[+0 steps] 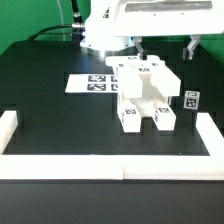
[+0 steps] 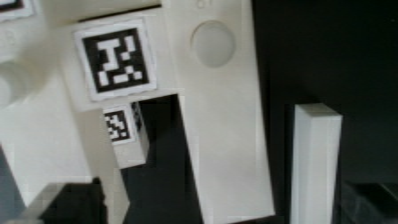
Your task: Assemble chair
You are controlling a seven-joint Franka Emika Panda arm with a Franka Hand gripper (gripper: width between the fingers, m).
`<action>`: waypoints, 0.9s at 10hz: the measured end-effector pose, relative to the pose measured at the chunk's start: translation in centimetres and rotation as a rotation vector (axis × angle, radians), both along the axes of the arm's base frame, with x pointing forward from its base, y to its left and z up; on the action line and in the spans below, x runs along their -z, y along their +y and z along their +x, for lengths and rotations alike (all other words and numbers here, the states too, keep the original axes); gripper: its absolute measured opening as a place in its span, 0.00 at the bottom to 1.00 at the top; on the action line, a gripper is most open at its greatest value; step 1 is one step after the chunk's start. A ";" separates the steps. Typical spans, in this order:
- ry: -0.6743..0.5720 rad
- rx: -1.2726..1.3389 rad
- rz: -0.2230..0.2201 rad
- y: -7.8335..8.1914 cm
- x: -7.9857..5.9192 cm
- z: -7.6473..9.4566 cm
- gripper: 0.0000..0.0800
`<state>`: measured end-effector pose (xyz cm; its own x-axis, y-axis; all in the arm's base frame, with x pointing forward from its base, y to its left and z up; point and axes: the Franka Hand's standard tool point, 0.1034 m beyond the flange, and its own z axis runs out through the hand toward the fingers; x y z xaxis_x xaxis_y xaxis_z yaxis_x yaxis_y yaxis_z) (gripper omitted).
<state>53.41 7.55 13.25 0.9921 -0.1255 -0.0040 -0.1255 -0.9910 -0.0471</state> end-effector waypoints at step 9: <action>0.019 0.348 -0.003 5.1 0.2 -2.4 0.81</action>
Offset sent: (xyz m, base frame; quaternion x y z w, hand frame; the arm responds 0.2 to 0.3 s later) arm 0.0030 0.0200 -0.0066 -0.0278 -0.0034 0.1339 0.9906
